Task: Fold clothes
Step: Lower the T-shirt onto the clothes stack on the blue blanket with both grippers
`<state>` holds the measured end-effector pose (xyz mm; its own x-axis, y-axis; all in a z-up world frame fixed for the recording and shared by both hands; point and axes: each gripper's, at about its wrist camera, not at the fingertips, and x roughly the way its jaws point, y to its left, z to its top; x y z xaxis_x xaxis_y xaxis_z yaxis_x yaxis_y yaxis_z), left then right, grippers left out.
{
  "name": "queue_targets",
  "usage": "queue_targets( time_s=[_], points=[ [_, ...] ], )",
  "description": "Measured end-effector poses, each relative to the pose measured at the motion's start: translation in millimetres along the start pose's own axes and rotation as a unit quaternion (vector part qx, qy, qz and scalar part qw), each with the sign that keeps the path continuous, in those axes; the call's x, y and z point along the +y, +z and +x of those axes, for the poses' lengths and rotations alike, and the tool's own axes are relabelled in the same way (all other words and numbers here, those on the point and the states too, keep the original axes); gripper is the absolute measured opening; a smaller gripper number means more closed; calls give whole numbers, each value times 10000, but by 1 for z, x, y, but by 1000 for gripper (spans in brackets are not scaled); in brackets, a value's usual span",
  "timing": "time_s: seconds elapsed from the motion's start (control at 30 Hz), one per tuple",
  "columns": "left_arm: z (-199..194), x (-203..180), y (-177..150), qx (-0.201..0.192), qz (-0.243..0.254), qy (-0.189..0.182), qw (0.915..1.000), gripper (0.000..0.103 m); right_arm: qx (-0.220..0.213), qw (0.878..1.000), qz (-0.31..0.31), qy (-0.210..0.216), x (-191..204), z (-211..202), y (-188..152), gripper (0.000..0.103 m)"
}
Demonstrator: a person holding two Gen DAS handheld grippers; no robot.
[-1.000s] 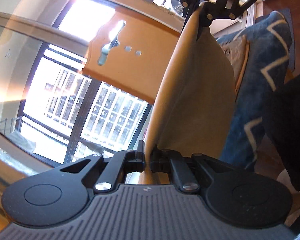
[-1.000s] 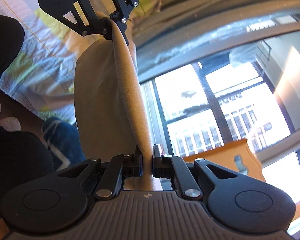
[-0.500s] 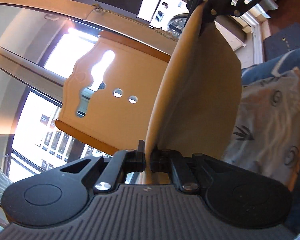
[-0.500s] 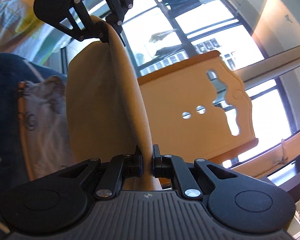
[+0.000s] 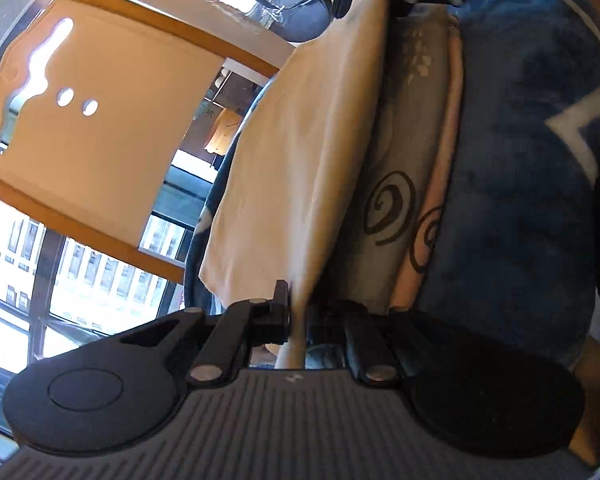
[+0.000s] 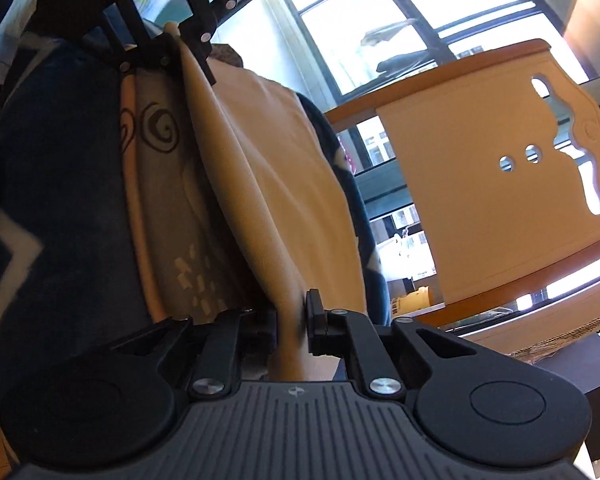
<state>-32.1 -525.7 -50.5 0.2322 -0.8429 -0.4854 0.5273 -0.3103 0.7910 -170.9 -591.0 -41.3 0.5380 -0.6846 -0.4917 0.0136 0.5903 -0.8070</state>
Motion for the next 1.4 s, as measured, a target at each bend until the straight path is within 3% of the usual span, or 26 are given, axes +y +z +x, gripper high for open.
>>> queue_targets(
  time_s=[0.03,0.07,0.27,0.37,0.4,0.53,0.63,0.77,1.03,1.4],
  points=[
    [-3,2,-2,-28,-55,3,10000,12,-9,10000,33,-32,1,-5,-4,37],
    [-6,1,-4,-74,-22,44,10000,13,-9,10000,64,-45,0,-9,-8,39],
    [-12,-11,-7,-279,261,167,9991,13,-31,10000,3,-79,11,-32,-21,39],
    [-2,-13,0,-235,440,167,9986,12,7,10000,-24,-33,16,-29,-16,29],
    [1,-13,1,-207,458,182,9986,4,27,10000,-48,-3,16,-24,-15,24],
    [-2,-6,5,-251,353,287,9987,3,83,9999,-46,69,14,-14,-14,11],
    [-11,-1,8,-357,212,288,9987,3,0,9998,189,-97,5,-20,-15,10],
    [2,-15,6,-190,351,78,9992,3,151,9998,58,101,17,-9,-20,10],
    [10,-17,4,-110,381,94,9992,5,282,9995,-2,145,23,-4,-20,12],
    [-7,-25,-3,21,440,21,9990,3,371,9989,258,137,23,-5,-20,15]
  ],
)
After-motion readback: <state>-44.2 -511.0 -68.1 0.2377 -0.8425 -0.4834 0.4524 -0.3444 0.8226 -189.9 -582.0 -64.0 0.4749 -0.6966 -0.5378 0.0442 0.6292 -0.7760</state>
